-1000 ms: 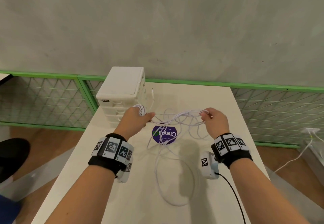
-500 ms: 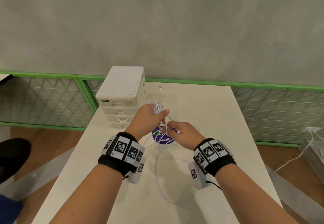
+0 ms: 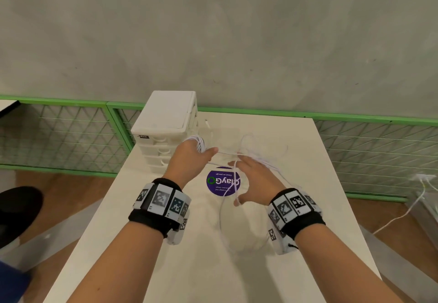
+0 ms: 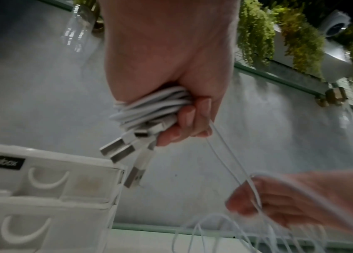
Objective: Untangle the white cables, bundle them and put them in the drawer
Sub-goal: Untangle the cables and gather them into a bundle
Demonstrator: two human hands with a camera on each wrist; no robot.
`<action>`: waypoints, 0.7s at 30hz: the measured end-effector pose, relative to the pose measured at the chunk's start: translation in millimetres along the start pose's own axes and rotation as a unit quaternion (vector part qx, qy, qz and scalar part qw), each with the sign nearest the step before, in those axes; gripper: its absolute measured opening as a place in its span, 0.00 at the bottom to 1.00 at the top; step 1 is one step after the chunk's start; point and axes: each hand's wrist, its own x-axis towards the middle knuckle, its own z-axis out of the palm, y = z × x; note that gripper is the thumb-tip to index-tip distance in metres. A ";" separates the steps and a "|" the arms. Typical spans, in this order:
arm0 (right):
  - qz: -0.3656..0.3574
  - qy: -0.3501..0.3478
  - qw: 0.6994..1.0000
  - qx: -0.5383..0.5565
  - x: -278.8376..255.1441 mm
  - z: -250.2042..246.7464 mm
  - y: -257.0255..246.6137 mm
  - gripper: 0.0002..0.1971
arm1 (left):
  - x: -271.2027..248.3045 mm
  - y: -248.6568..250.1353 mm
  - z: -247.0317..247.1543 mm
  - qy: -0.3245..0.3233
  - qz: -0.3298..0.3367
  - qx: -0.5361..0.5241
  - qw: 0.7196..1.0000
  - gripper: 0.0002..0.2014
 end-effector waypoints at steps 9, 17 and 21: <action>0.047 0.062 0.975 0.210 -1.8 -15.2 4.0 0.57 | 6.7 -5.2 -7.9 0.036 -0.014 -0.040 0.998 0.20; 0.062 0.091 0.993 0.048 2.6 -12.8 10.8 0.55 | 7.8 7.2 -20.1 0.057 0.015 -0.025 0.998 0.25; 0.076 0.171 0.969 0.159 6.6 -17.7 7.7 0.30 | 1.8 11.6 -14.0 0.024 0.019 -0.045 0.999 0.22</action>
